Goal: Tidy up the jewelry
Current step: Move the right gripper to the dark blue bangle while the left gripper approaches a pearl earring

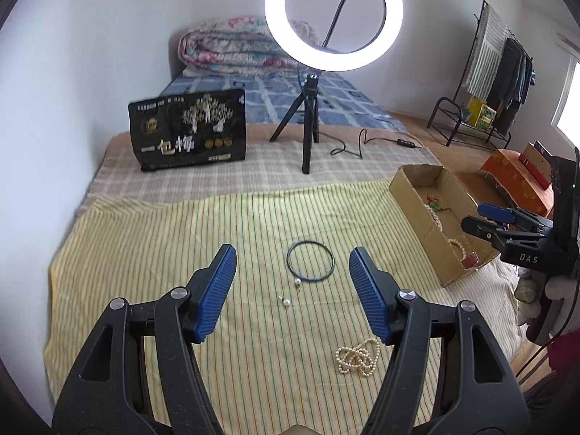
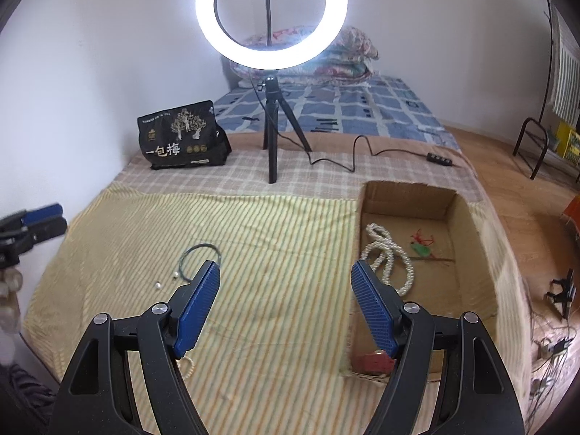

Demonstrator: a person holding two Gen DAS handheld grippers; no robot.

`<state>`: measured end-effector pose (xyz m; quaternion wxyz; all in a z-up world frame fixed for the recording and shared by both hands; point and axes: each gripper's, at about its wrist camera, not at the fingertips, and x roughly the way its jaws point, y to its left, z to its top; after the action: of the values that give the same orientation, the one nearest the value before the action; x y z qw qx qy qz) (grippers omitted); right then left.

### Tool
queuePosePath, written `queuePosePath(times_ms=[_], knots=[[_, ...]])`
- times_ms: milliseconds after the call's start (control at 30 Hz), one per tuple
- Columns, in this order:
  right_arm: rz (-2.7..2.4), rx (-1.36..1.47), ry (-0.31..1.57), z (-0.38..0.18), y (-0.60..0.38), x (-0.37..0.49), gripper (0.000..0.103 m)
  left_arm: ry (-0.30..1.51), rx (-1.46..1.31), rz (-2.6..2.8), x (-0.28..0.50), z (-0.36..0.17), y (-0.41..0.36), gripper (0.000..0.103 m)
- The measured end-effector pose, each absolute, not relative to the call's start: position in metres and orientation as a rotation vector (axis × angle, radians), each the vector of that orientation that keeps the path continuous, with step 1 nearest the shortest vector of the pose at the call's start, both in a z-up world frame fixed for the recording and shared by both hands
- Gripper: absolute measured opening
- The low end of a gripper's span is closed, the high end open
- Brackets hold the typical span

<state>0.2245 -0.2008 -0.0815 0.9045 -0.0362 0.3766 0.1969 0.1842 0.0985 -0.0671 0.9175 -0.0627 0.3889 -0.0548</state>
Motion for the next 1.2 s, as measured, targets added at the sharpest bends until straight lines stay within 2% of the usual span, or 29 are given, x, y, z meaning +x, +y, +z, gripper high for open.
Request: queuePosePath(times_ms=[33,67,233,333,467,533,867,1067,1133,1200], knots=[[0.407,-0.065,0.786,-0.083,-0.198,0.226,0.075,0.811,-0.134,-0.112,0.186,-0.070,0.100,0.058],[0.402,-0.055,0.796,-0.085,-0.194,0.229,0.075,0.828,-0.138,-0.114,0.187,-0.075,0.101,0.055],[0.373,-0.077,0.820,-0.094,-0.176,0.239,0.076,0.885,-0.153,-0.130,0.192,-0.095,0.104,0.053],[0.377,-0.085,0.837,-0.102,-0.164,0.247,0.081,0.924,-0.163,-0.137,0.194,-0.109,0.105,0.045],[0.385,-0.149,0.873,-0.115,-0.146,0.256,0.081,0.973,-0.145,-0.146,0.196,-0.126,0.101,0.044],[0.394,-0.176,0.892,-0.121,-0.139,0.260,0.081,0.985,-0.125,-0.153,0.196,-0.131,0.098,0.038],[0.443,-0.149,1.046,-0.163,-0.117,0.297,0.080,1.069,-0.045,-0.193,0.208,-0.166,0.079,0.037],[0.492,-0.074,1.119,-0.181,-0.102,0.310,0.057,1.116,-0.031,-0.194,0.221,-0.188,0.077,0.037],[0.506,-0.071,1.143,-0.188,-0.095,0.312,0.045,1.129,-0.030,-0.192,0.224,-0.194,0.077,0.037],[0.507,-0.071,1.167,-0.196,-0.089,0.314,0.041,1.141,-0.035,-0.190,0.227,-0.200,0.078,0.036]])
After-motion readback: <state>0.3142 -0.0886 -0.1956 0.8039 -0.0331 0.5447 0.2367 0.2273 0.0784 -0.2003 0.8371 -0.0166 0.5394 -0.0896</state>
